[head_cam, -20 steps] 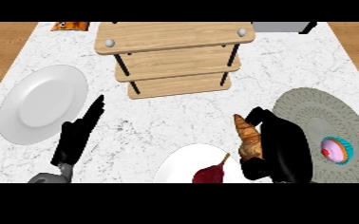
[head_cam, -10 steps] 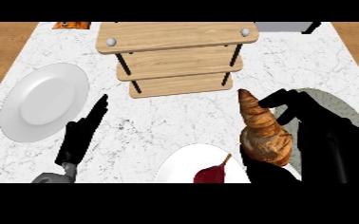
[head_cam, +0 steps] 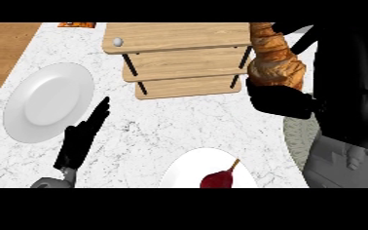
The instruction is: Pick the croissant from the placemat and place it in the tiered shelf
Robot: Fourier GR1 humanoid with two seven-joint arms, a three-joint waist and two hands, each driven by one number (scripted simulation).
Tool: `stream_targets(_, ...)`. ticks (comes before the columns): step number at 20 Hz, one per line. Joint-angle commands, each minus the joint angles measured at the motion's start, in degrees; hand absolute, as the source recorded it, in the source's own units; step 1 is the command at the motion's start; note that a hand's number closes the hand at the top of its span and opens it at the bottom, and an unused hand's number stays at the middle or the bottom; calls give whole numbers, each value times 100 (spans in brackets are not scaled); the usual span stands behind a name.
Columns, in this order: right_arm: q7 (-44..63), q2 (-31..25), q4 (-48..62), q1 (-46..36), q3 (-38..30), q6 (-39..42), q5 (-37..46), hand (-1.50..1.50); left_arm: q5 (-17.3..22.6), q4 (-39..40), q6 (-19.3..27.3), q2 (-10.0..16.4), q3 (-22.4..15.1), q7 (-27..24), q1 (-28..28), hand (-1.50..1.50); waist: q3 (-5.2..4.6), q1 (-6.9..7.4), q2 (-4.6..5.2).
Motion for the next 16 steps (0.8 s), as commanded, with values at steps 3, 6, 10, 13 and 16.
stream_targets(3, 227, 292, 1975, -1377, -789, 93, 79, 150, -93, 121, -8, -52, 12, 39, -135, 0, 0, 62, 41)
stream_targets(6, -481, 187, 3005, -1668, -985, -279, 115, 150, -155, 300, 73, -224, 13, -37, -204, 0, 2, 59, 56)
stream_targets(10, -1101, 193, 4028, -1997, -1113, -506, 138, 150, -223, 59, 55, -262, -36, 68, -34, 0, 7, 46, 36)
stream_targets(13, -1549, 182, 4961, -2444, -1268, -685, 66, 150, -161, 127, -118, -178, 77, 195, -335, 0, 6, 70, 52)
stream_targets(16, -1891, 344, 5442, -2269, -1285, -1072, 60, 150, -264, -167, 8, -296, -19, 259, -108, 0, 9, 58, 39)
